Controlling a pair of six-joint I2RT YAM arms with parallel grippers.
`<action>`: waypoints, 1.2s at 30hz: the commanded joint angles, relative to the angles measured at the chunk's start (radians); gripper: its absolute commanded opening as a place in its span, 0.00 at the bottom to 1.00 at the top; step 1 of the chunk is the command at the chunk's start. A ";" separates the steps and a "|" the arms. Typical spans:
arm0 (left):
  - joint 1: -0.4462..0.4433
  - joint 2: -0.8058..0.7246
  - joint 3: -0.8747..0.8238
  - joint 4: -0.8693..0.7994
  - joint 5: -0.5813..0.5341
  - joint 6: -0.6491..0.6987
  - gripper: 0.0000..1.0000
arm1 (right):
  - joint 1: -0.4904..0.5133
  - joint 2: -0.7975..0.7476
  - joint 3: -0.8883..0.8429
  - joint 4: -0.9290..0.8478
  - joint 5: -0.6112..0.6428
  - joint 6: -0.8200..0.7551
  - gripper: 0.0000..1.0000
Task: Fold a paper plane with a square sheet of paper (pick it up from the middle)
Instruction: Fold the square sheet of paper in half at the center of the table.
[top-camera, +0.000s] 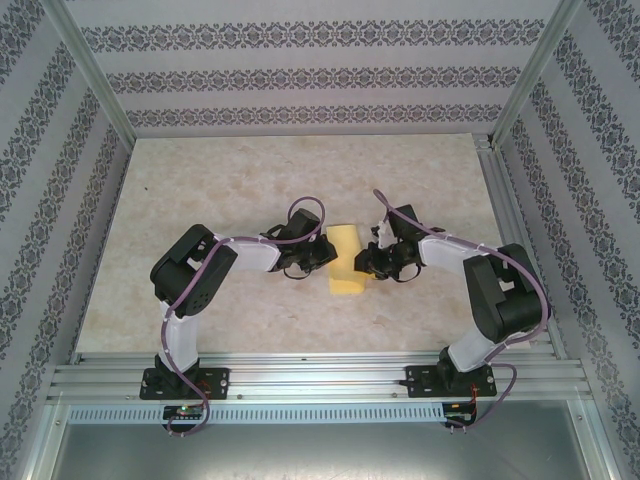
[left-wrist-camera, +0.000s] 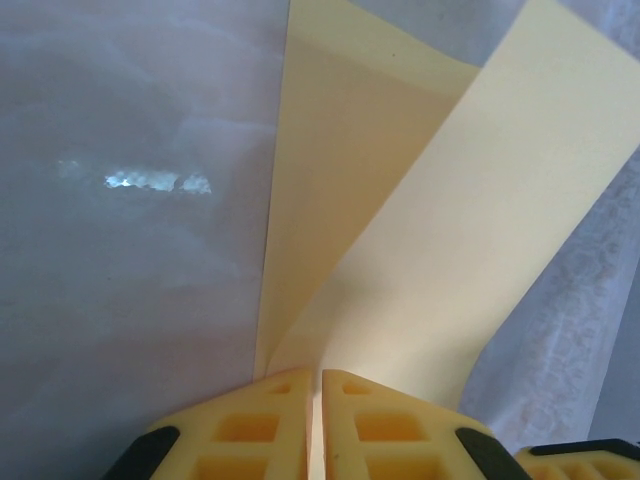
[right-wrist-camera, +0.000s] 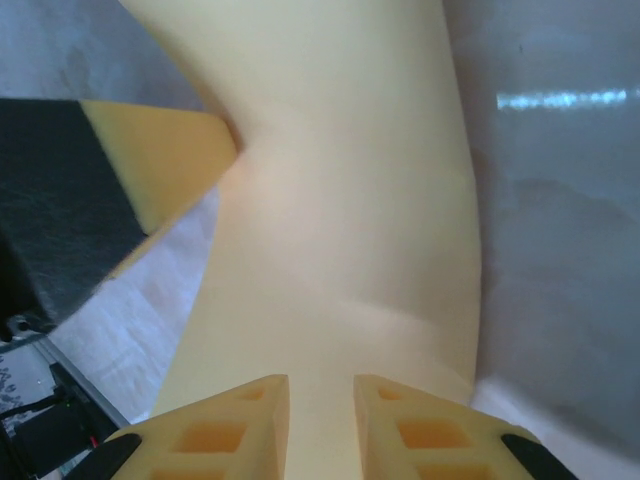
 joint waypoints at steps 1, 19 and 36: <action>-0.022 0.038 0.007 -0.051 -0.012 0.024 0.14 | 0.013 0.040 -0.036 0.014 0.000 0.012 0.24; -0.023 0.041 0.012 -0.055 -0.007 0.029 0.14 | 0.044 -0.052 -0.057 -0.016 -0.012 0.016 0.25; -0.024 0.045 0.019 -0.061 -0.004 0.032 0.13 | 0.048 -0.108 -0.100 -0.025 -0.004 0.032 0.25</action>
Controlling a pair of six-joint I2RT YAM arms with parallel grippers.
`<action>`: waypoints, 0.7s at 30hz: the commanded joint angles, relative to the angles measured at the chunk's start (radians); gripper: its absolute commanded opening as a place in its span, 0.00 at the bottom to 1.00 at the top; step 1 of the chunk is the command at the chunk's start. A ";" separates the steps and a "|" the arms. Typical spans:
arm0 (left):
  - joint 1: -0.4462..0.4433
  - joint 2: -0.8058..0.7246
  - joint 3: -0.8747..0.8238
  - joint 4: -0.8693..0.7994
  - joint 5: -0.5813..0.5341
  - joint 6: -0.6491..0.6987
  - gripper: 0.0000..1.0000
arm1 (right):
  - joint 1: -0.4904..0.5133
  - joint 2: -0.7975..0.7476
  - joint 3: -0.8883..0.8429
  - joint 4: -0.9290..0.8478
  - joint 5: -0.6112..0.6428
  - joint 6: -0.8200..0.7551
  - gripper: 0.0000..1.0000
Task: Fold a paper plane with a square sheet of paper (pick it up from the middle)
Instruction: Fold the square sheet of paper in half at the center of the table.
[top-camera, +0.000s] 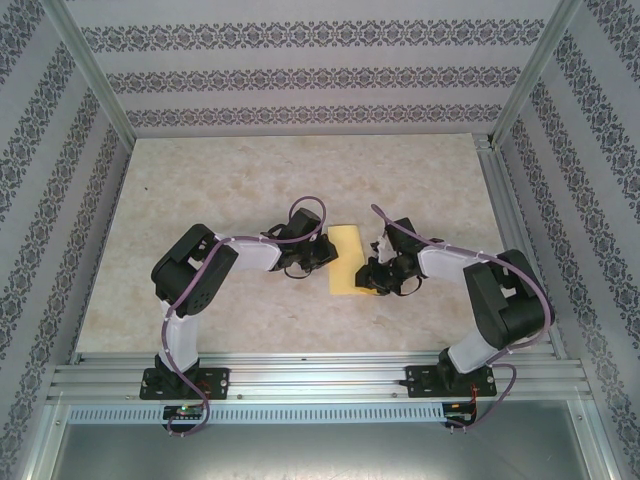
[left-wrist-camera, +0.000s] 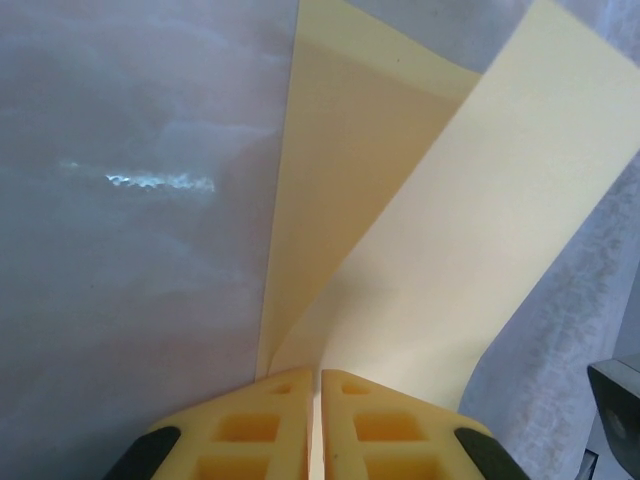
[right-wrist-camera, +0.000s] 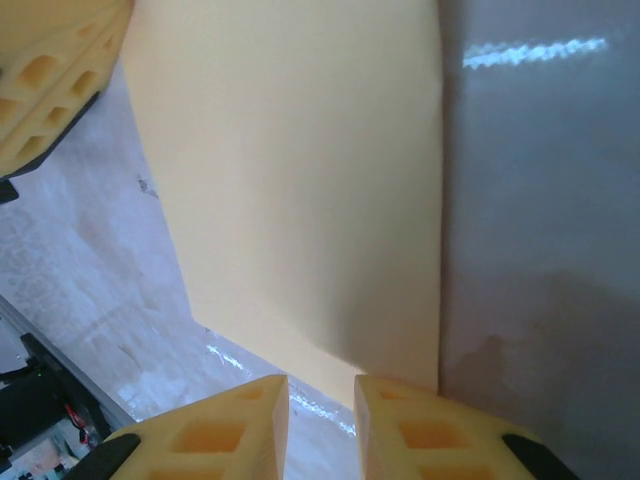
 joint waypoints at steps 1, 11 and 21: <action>-0.024 0.037 0.007 -0.050 -0.007 0.024 0.14 | 0.011 -0.053 -0.012 0.000 -0.013 0.013 0.25; -0.024 0.037 0.006 -0.051 -0.003 0.027 0.13 | -0.002 0.070 -0.030 0.003 0.042 -0.017 0.24; -0.024 0.037 0.014 -0.066 0.000 0.037 0.13 | -0.083 -0.025 0.135 -0.047 0.024 -0.055 0.24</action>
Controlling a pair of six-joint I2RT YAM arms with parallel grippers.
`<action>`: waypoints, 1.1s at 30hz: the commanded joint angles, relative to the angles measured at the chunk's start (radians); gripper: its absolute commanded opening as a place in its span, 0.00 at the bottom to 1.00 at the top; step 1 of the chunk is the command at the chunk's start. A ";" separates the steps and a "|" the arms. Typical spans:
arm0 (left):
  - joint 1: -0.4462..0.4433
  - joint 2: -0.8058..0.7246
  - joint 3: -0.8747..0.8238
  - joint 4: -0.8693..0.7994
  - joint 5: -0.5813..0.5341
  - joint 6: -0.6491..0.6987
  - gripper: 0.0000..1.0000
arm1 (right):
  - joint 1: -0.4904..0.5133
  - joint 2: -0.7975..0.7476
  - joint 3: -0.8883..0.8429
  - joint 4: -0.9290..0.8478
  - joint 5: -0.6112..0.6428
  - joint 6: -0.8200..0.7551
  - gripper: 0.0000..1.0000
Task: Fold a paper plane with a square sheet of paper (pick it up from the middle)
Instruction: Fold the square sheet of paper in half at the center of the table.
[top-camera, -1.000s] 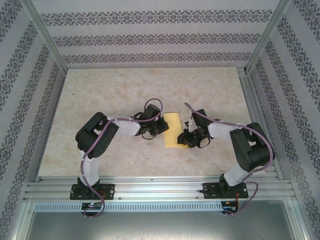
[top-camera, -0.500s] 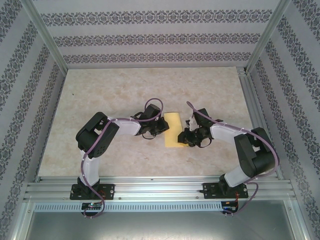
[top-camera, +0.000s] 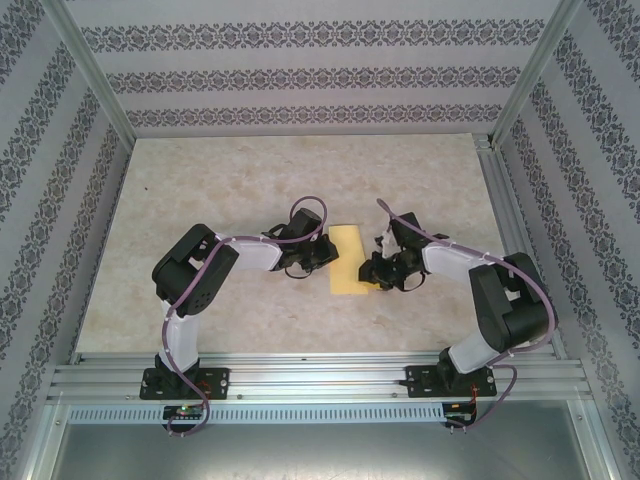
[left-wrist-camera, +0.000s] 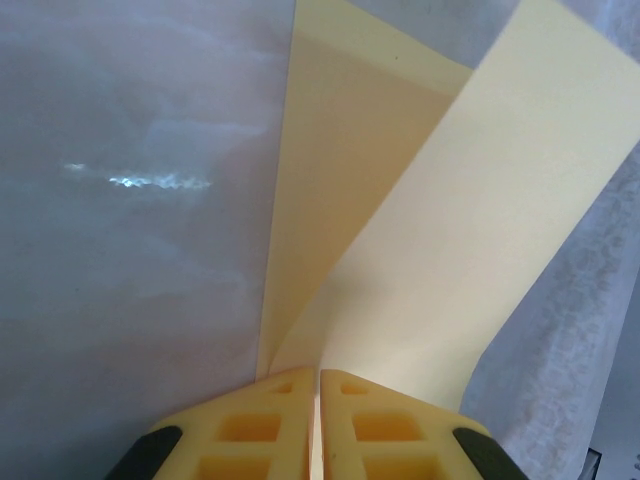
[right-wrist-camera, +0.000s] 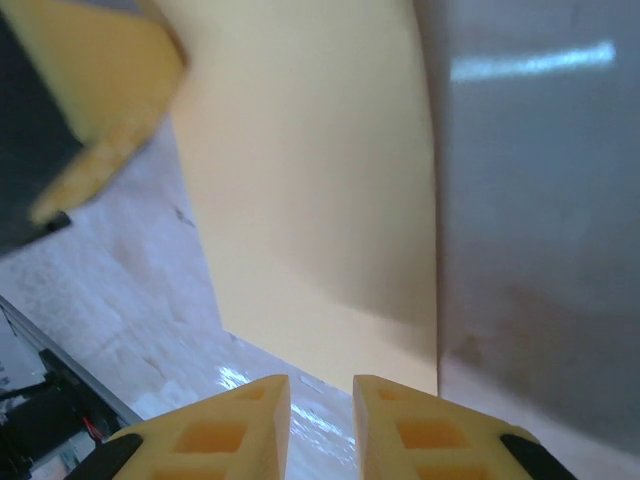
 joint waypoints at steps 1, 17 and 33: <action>-0.020 0.035 0.009 -0.064 -0.001 0.031 0.13 | -0.032 0.008 0.089 0.017 0.015 -0.047 0.24; -0.020 0.035 0.008 -0.078 -0.003 0.037 0.13 | -0.077 0.287 0.145 0.076 -0.001 -0.094 0.24; -0.020 0.042 0.021 -0.086 -0.001 0.042 0.13 | -0.087 0.255 0.300 0.022 -0.054 -0.094 0.23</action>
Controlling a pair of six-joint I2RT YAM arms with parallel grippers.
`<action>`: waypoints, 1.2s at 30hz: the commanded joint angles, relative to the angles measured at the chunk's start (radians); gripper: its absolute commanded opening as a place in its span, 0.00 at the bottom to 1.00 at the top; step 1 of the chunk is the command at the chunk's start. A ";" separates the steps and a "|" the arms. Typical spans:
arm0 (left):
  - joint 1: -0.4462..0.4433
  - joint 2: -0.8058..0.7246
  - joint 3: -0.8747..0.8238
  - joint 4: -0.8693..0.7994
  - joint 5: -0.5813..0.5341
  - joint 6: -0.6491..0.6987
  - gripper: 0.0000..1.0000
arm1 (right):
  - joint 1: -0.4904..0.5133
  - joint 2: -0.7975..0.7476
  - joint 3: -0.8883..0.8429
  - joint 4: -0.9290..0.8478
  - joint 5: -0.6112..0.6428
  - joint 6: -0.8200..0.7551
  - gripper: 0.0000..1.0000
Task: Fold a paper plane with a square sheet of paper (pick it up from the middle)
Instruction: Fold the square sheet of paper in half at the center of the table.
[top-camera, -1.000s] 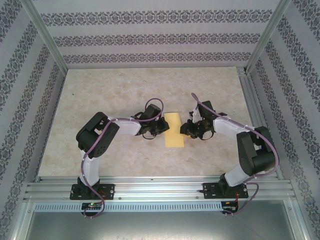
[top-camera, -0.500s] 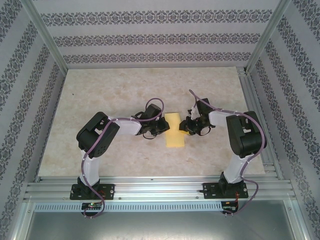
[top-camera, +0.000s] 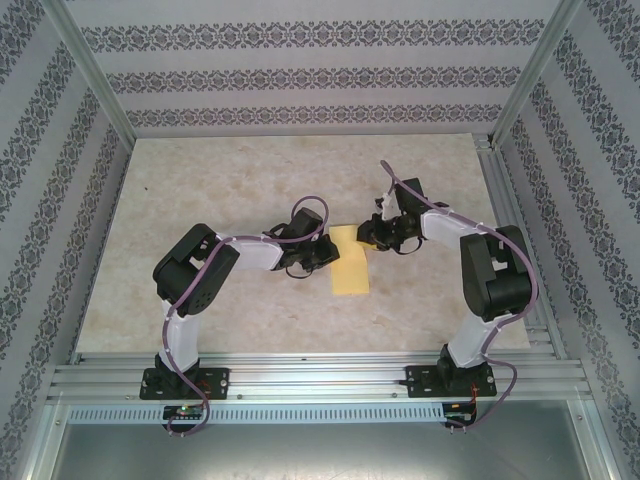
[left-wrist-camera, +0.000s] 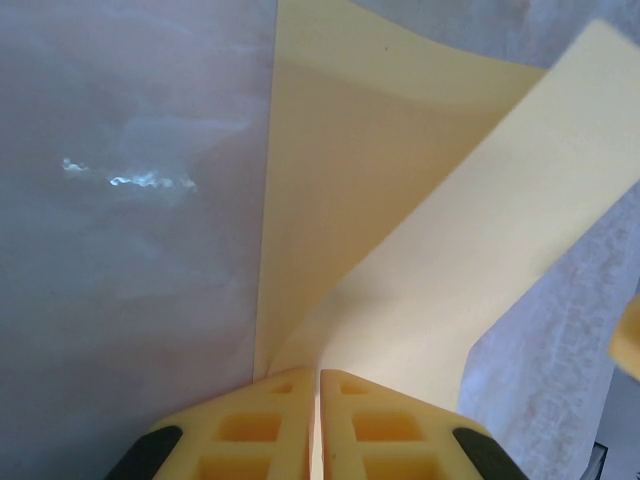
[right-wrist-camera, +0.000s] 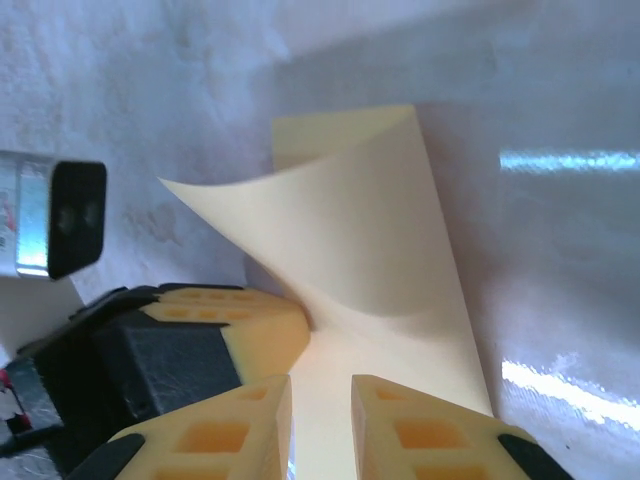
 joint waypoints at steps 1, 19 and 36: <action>-0.018 0.037 0.009 -0.075 -0.006 0.025 0.13 | -0.010 0.054 0.018 -0.009 -0.011 -0.025 0.23; -0.019 0.036 0.006 -0.080 -0.007 0.027 0.13 | -0.012 0.082 -0.047 0.035 -0.015 -0.030 0.24; -0.018 0.039 0.009 -0.089 -0.005 0.031 0.13 | -0.013 0.050 0.081 -0.079 0.026 -0.046 0.25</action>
